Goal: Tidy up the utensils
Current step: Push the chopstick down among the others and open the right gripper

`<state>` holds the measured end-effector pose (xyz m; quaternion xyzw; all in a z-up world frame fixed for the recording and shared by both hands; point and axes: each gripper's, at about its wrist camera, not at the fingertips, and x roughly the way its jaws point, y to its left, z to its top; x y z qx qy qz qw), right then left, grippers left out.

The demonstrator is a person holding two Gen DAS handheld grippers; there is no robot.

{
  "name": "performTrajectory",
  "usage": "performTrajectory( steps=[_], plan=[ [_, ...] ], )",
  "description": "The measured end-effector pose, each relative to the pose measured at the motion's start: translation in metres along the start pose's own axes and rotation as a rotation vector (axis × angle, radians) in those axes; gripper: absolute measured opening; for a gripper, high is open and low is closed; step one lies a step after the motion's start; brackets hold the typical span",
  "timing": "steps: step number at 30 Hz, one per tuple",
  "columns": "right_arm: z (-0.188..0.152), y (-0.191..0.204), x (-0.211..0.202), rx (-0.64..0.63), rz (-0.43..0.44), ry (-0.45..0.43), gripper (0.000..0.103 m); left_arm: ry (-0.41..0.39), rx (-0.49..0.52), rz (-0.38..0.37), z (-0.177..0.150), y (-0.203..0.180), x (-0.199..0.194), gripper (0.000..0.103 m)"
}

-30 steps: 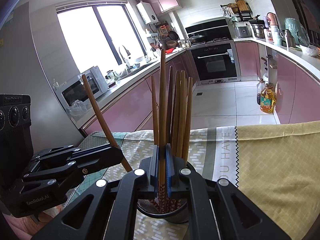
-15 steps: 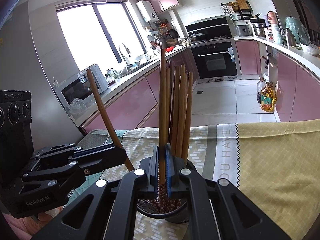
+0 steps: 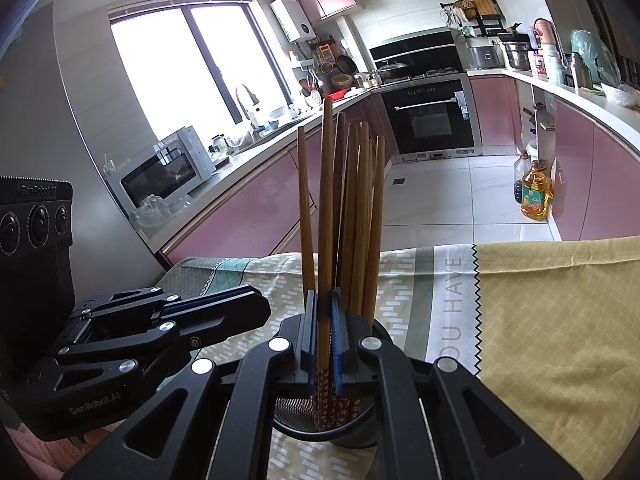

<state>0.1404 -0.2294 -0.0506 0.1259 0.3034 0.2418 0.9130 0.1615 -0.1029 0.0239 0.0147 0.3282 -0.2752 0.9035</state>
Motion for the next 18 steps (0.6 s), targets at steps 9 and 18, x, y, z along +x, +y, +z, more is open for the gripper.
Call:
performTrajectory(
  steps=[9,18],
  plan=[
    [0.0013,-0.0006,0.0014,0.001,-0.002,0.002,0.006,0.005,-0.009,0.0,0.0016,0.0026,-0.001,0.007],
    [0.0023,-0.0031,0.0047,0.006,-0.007,0.009,0.008,0.004,-0.026,-0.002,0.0003,0.0062,0.002,0.008]
  ],
)
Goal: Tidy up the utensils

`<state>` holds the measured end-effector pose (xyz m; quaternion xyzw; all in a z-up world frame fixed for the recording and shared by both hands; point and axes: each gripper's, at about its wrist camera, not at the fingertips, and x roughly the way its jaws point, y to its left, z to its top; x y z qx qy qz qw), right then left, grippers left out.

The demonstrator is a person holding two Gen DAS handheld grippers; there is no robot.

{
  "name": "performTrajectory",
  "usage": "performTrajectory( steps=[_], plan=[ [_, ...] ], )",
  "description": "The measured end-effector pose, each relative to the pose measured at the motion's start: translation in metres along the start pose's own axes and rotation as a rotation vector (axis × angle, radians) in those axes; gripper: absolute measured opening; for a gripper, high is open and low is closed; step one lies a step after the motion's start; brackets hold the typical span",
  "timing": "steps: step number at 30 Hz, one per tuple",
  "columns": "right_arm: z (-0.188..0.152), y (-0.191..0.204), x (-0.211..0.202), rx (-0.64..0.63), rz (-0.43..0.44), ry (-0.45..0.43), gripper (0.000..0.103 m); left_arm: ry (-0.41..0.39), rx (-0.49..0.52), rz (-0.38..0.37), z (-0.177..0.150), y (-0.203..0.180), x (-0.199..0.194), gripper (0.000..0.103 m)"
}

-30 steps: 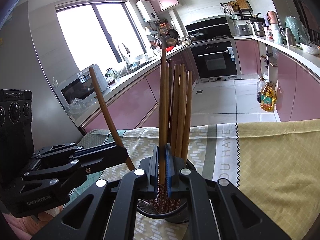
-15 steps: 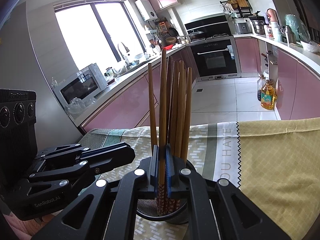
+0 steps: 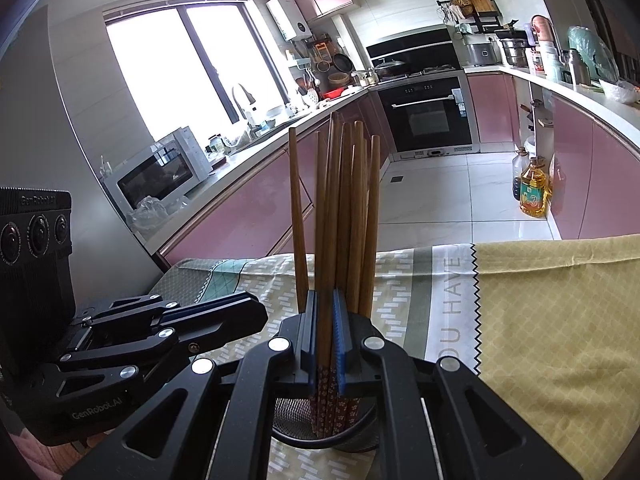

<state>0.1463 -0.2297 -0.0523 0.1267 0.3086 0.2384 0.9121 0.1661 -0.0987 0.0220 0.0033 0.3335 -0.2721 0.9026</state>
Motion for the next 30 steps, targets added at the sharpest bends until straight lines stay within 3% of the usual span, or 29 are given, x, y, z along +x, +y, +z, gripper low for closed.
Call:
performTrajectory(
  steps=[9,15,18,19,27,29,30],
  plan=[
    [0.0,0.004,-0.001,-0.006,-0.006,-0.004,0.009,0.0,-0.013,0.001,-0.007,0.003,0.001,0.017],
    [-0.003,0.005,-0.006,-0.01,-0.016,-0.013,0.024,-0.024,-0.025,0.024,-0.013,0.006,-0.005,0.035],
    [-0.005,0.005,-0.013,-0.013,-0.027,-0.023,0.037,-0.048,-0.029,0.044,-0.017,0.006,-0.012,0.047],
    [-0.007,0.004,-0.015,-0.012,-0.031,-0.025,0.049,-0.054,-0.029,0.051,-0.019,0.006,-0.014,0.052],
    [-0.016,0.006,-0.032,-0.047,-0.082,-0.046,0.068,-0.135,-0.024,0.16,-0.036,0.007,-0.04,0.094],
    [-0.02,0.01,-0.036,-0.062,-0.1,-0.056,0.082,-0.162,-0.026,0.187,-0.041,0.008,-0.049,0.097],
    [-0.022,0.011,-0.038,-0.07,-0.104,-0.059,0.084,-0.168,-0.024,0.2,-0.044,0.008,-0.053,0.097]
  ],
)
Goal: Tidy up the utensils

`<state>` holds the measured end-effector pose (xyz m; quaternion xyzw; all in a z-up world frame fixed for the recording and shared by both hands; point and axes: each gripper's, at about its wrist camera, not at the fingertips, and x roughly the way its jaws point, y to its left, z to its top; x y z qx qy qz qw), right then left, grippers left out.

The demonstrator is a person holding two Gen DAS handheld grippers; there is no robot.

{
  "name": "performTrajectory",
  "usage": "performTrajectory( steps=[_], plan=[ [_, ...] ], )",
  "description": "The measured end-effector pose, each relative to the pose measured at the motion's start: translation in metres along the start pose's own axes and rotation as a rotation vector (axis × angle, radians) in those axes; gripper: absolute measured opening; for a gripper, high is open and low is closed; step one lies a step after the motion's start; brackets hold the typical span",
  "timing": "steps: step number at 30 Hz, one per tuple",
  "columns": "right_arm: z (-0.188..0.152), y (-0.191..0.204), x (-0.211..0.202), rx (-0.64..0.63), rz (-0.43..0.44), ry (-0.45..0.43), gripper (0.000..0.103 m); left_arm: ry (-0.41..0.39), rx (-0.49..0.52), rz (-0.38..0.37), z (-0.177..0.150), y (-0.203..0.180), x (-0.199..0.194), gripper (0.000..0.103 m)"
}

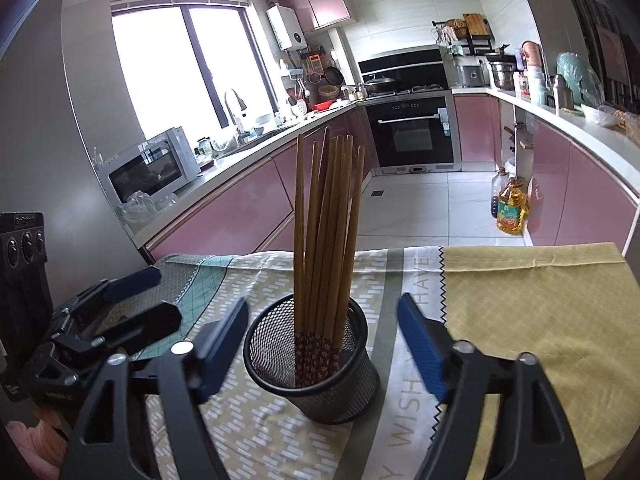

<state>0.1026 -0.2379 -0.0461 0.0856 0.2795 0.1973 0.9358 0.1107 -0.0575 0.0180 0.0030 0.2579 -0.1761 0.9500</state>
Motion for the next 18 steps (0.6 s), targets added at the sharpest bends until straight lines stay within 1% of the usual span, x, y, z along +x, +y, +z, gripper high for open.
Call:
performTrajectory(
  steps=[1,3,5,9,14,18],
  plan=[
    [-0.002,0.002,-0.002,-0.01,-0.006,-0.001,0.087,-0.006,0.0,0.013,-0.001,0.002,-0.004,0.097],
    [-0.005,0.006,-0.004,-0.03,-0.018,-0.003,0.09,-0.019,-0.003,0.041,-0.006,0.006,-0.011,0.097],
    [-0.009,0.011,-0.008,-0.049,-0.042,-0.015,0.096,-0.025,-0.018,0.064,-0.008,0.011,-0.017,0.097],
    [-0.017,0.019,-0.018,-0.088,-0.072,-0.056,0.096,-0.051,-0.044,0.116,-0.013,0.022,-0.03,0.097],
    [-0.027,0.031,-0.028,-0.147,-0.111,-0.117,0.096,-0.075,-0.053,0.165,-0.023,0.028,-0.041,0.097],
    [-0.03,0.034,-0.032,-0.147,-0.104,-0.141,0.096,-0.091,-0.056,0.199,-0.028,0.027,-0.046,0.097]
  ],
)
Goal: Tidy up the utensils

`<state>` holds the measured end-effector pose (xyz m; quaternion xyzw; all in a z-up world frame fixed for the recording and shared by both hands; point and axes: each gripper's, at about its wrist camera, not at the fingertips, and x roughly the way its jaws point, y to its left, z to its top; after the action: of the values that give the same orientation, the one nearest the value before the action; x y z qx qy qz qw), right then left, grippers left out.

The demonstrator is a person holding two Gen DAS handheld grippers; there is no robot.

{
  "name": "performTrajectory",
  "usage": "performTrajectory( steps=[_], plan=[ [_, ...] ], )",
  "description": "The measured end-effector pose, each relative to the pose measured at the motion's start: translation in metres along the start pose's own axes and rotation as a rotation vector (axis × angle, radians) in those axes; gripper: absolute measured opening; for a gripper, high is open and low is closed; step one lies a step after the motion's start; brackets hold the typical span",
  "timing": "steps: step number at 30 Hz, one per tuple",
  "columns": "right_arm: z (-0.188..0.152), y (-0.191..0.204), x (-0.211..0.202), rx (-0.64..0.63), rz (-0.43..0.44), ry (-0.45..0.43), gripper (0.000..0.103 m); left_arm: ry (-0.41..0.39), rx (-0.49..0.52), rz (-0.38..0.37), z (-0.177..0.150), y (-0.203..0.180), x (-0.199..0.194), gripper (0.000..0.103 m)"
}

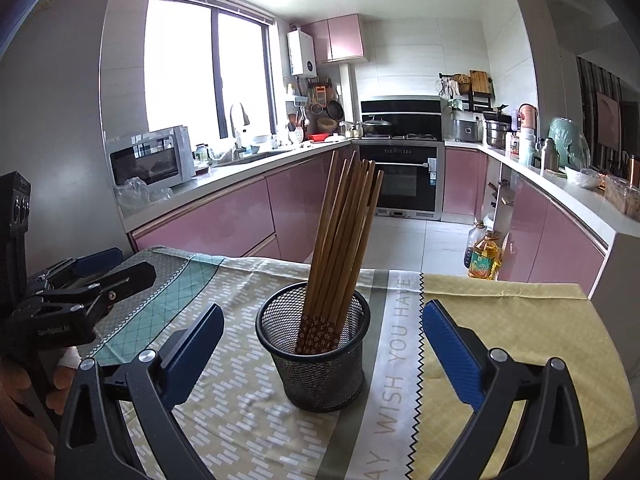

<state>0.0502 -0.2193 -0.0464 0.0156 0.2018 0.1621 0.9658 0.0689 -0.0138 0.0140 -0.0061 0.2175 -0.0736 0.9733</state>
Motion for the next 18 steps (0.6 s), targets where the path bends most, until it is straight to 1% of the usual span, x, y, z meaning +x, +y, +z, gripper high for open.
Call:
performTrajectory(
  steps=[4,12,18],
  plan=[
    [-0.005,0.004,-0.005,-0.002,-0.014,-0.014,0.096,-0.015,0.003,0.017,-0.002,0.002,-0.005,0.097],
    [-0.013,0.009,-0.012,0.006,-0.015,-0.025,0.096,-0.034,0.01,0.042,-0.008,0.003,-0.013,0.097],
    [-0.015,0.016,-0.017,-0.009,-0.025,-0.042,0.096,-0.046,0.015,0.048,-0.012,0.004,-0.019,0.097]
  ],
)
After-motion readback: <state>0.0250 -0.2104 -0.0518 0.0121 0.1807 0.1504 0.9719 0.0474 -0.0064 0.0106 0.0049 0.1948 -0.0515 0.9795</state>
